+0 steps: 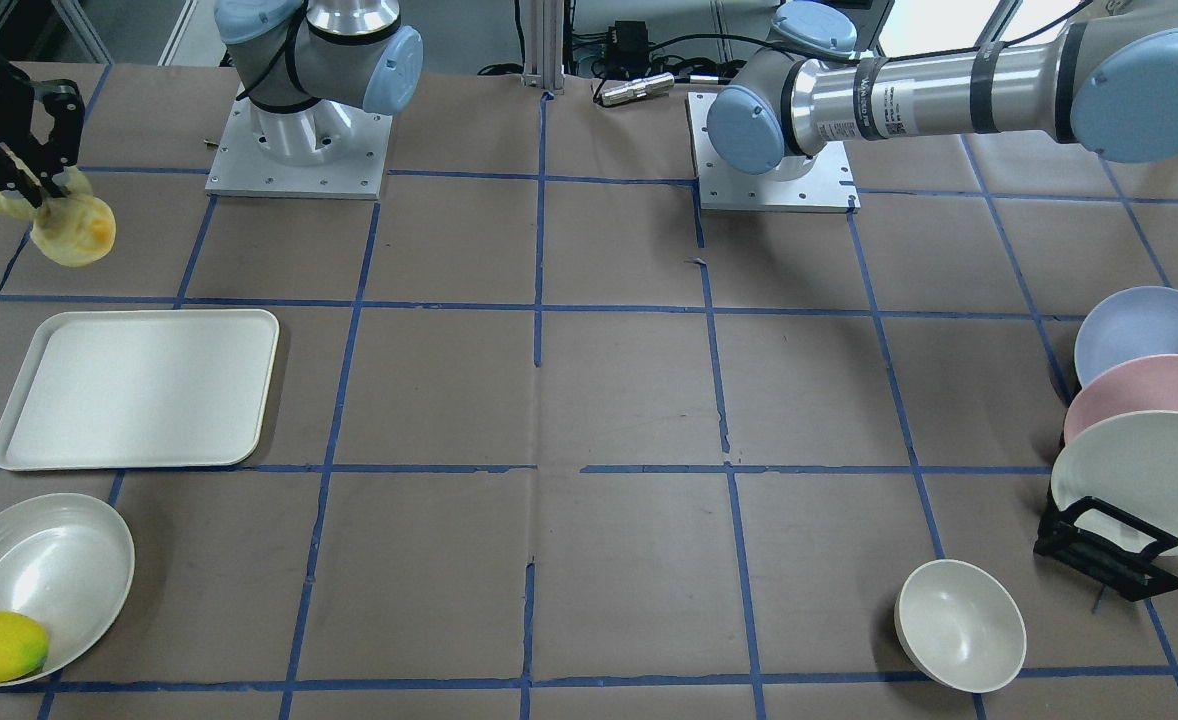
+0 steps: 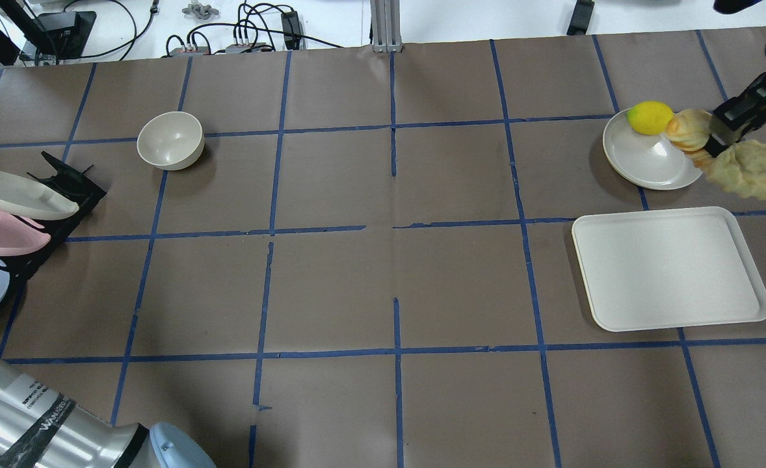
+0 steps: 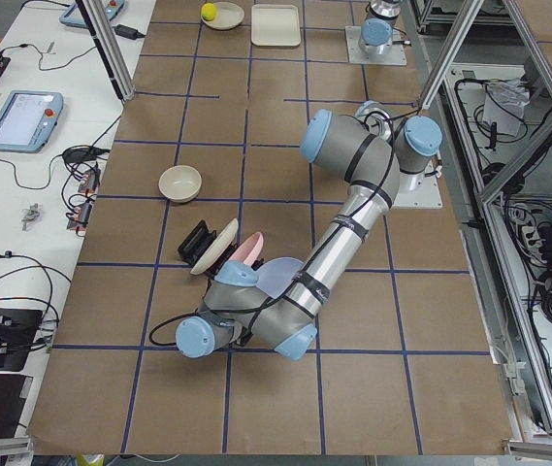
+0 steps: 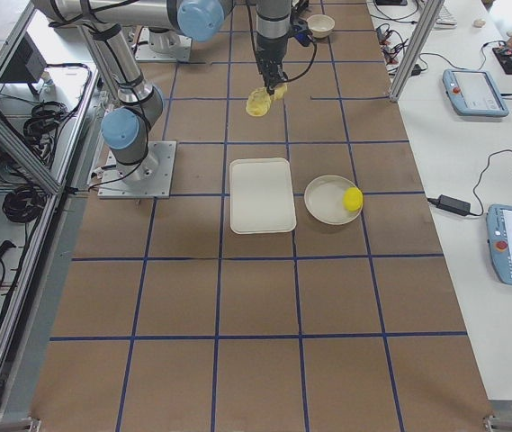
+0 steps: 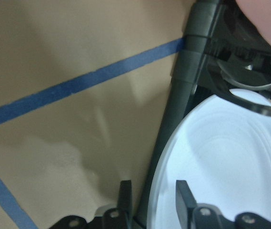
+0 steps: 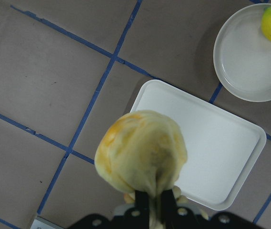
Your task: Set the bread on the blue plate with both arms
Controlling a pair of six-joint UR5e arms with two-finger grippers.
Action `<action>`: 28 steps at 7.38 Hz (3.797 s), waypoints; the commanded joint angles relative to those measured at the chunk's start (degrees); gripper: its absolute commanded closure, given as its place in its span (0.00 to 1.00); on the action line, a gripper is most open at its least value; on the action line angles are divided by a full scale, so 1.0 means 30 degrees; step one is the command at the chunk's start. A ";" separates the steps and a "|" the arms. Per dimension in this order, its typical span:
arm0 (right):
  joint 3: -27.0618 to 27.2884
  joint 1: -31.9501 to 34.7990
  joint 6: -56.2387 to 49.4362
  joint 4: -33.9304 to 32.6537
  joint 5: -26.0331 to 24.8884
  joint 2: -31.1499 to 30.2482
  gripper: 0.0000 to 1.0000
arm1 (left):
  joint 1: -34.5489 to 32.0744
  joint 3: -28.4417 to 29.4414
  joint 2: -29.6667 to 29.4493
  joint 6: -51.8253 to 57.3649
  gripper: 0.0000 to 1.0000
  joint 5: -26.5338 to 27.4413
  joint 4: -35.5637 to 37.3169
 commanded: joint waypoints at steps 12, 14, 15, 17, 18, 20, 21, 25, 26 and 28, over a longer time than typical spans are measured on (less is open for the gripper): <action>-0.0265 0.3162 0.3738 0.0544 -0.1171 -0.0547 0.87 | 0.0733 -0.0042 0.4674 0.0294 0.95 0.1488 -0.3980; -0.0178 0.3162 0.3710 0.0544 -0.1170 -0.0547 0.87 | -0.0430 -0.0741 0.7223 0.0119 0.95 0.1226 -0.5133; -0.0119 0.3162 0.3709 0.0544 -0.1142 -0.0605 0.87 | -0.1483 -0.1557 0.8133 -0.0201 0.95 0.0528 -0.5282; 0.0027 0.3162 0.3477 0.0370 -0.1141 -0.0519 0.87 | -0.4030 -0.4479 1.0793 -0.1546 0.94 -0.0820 -0.5168; 0.0086 0.2785 0.2431 0.0340 -0.1199 -0.0460 0.87 | -0.5405 -0.6525 1.2519 -0.2567 0.94 -0.1320 -0.4412; 0.0116 0.1676 0.0958 0.0426 -0.1579 -0.0430 0.88 | -0.8567 -1.0800 1.4607 -0.4501 0.94 -0.3620 -0.1574; 0.0290 0.1088 0.0607 0.0427 -0.1552 -0.0401 0.88 | -1.0207 -1.2998 1.5052 -0.6425 0.94 -0.4654 0.0902; 0.0730 0.0672 0.0047 0.0544 -0.1405 -0.0459 0.88 | -1.7030 -1.5689 1.2958 -1.6206 0.94 -0.6763 0.8759; 0.0963 0.0672 0.0076 0.0573 -0.1376 -0.0488 0.88 | -1.8355 -1.5629 1.1961 -1.8637 0.94 -0.7470 1.0606; 0.1403 0.0643 0.0163 0.0339 -0.1405 -0.0517 0.88 | -1.9596 -1.5628 1.0113 -2.1343 0.94 -0.9346 1.3575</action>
